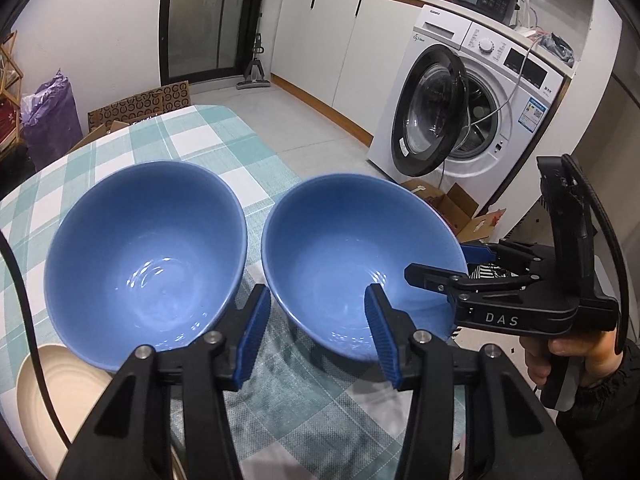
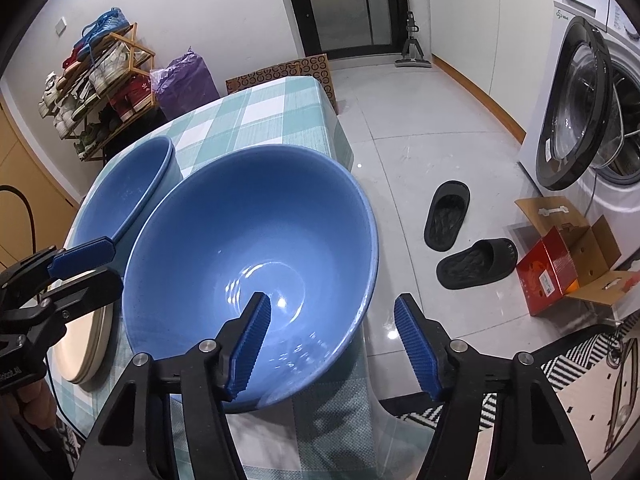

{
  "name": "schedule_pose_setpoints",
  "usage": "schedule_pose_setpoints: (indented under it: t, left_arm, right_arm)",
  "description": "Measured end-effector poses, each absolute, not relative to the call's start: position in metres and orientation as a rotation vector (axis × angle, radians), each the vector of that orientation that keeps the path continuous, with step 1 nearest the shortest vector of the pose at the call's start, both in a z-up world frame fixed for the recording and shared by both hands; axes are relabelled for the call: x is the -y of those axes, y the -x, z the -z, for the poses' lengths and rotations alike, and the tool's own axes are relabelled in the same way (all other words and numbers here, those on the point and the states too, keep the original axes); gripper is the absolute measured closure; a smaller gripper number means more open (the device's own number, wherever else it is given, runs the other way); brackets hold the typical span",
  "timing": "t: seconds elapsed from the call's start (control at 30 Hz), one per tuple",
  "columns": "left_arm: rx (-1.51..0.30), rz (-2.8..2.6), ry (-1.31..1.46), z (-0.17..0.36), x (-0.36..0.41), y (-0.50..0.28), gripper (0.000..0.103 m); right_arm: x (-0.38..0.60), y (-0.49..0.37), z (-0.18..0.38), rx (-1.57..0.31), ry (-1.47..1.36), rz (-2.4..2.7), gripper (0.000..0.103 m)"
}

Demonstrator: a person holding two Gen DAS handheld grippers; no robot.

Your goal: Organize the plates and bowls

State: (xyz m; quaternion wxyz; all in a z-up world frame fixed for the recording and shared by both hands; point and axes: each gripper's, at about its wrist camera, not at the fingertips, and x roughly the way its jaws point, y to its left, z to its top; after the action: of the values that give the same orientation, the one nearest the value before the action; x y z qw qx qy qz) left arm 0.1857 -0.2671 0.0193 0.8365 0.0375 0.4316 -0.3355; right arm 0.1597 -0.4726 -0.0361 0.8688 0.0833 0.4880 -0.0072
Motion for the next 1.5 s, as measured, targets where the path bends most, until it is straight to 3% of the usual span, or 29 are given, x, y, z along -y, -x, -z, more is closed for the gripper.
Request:
schedule_pose_setpoints:
  t: [0.23,0.53,0.7,1.1,1.5]
  left_arm:
    - [-0.933,0.691,-0.086,-0.01,0.271,-0.192,0.055]
    - [-0.941,0.669,-0.098,-0.002,0.275,-0.193,0.065]
    - [-0.944,0.655,-0.094,-0.001,0.274,-0.195,0.073]
    - [-0.93,0.643,-0.109,-0.001,0.273,-0.193,0.08]
    - [-0.91,0.642,-0.113,-0.002,0.273,-0.191,0.081]
  right_arm:
    - [0.471,-0.163,0.035,-1.014,-0.174,0.009,0.039]
    - [0.472,-0.165,0.031,-0.999,-0.174,0.005,0.051]
    - [0.473,-0.162,0.027,-0.989,-0.165,0.007,0.064]
    - [0.476,-0.152,0.021,-0.979,-0.155,0.031,0.078]
    - [0.476,-0.148,0.015,-0.963,-0.136,0.044,0.081]
